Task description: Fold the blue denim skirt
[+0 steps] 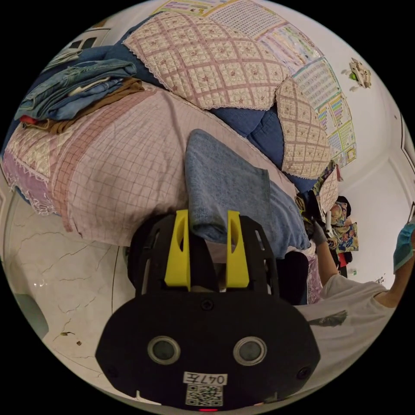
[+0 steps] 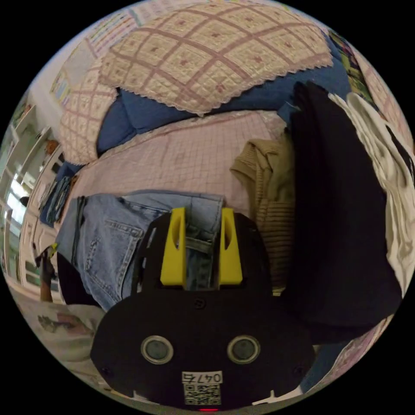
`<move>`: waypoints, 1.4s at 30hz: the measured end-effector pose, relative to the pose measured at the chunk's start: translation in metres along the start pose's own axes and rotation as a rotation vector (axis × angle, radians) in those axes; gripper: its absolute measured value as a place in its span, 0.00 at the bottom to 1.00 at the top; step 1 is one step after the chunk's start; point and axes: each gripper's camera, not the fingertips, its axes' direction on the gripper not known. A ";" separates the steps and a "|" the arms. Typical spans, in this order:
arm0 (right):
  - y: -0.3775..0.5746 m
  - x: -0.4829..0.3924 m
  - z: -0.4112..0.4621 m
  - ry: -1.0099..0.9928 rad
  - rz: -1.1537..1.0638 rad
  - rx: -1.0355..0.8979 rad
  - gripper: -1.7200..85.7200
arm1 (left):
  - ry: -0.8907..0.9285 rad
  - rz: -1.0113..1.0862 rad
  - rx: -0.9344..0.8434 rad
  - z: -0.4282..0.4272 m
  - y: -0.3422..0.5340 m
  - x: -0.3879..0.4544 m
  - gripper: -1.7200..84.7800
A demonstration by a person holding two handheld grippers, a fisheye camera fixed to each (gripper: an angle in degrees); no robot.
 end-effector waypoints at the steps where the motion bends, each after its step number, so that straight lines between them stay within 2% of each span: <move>1: 0.001 -0.007 0.003 0.007 -0.033 0.019 0.08 | -0.004 0.005 -0.005 0.002 0.000 -0.004 0.16; 2: 0.004 -0.015 0.005 0.048 -0.081 0.044 0.05 | -0.011 0.014 -0.014 0.005 0.000 -0.010 0.16; 7: 0.012 -0.049 -0.001 0.140 -0.166 0.161 0.02 | -0.025 0.044 -0.025 0.014 0.003 -0.039 0.11; 11: 0.011 -0.092 -0.005 0.332 -0.343 0.257 0.02 | 0.011 0.054 -0.002 0.015 0.008 -0.067 0.09; 13: 0.007 -0.097 0.012 0.391 -0.372 0.259 0.02 | 0.024 0.056 0.007 0.017 0.010 -0.078 0.09; 14: 0.003 -0.091 0.036 0.409 -0.375 0.199 0.02 | 0.024 0.058 0.006 0.018 0.011 -0.086 0.09; 17: -0.001 -0.064 0.105 0.341 -0.249 0.009 0.07 | 0.054 0.040 0.008 0.022 0.013 -0.107 0.09; 20: 0.004 -0.063 0.098 0.435 -0.087 0.077 0.19 | 0.104 0.020 0.005 0.024 0.014 -0.127 0.09; 22: 0.013 -0.087 0.076 0.468 -0.067 0.161 0.18 | 0.116 0.028 0.001 0.026 0.014 -0.135 0.09; 24: 0.029 -0.130 0.057 0.327 -0.141 0.245 0.15 | 0.119 0.039 -0.002 0.030 0.014 -0.145 0.09; 26: 0.053 -0.197 0.059 -0.062 -0.293 0.284 0.12 | 0.126 0.046 0.006 0.031 0.014 -0.150 0.09; 29: 0.073 -0.265 0.115 -0.414 -0.338 0.181 0.12 | 0.142 0.063 0.019 0.032 0.015 -0.158 0.08; 35: 0.089 -0.308 0.244 -0.431 -0.177 -0.027 0.13 | 0.204 0.033 -0.012 0.038 0.017 -0.179 0.10; 38: 0.098 -0.321 0.263 -0.437 -0.211 0.004 0.04 | 0.239 0.014 -0.007 0.038 0.023 -0.188 0.12; 40: 0.100 -0.329 0.269 -0.459 -0.241 0.005 0.02 | 0.300 -0.018 0.021 0.037 0.026 -0.194 0.13; 42: 0.102 -0.337 0.264 -0.386 -0.310 0.022 0.02 | 0.387 -0.108 0.063 0.037 0.030 -0.206 0.15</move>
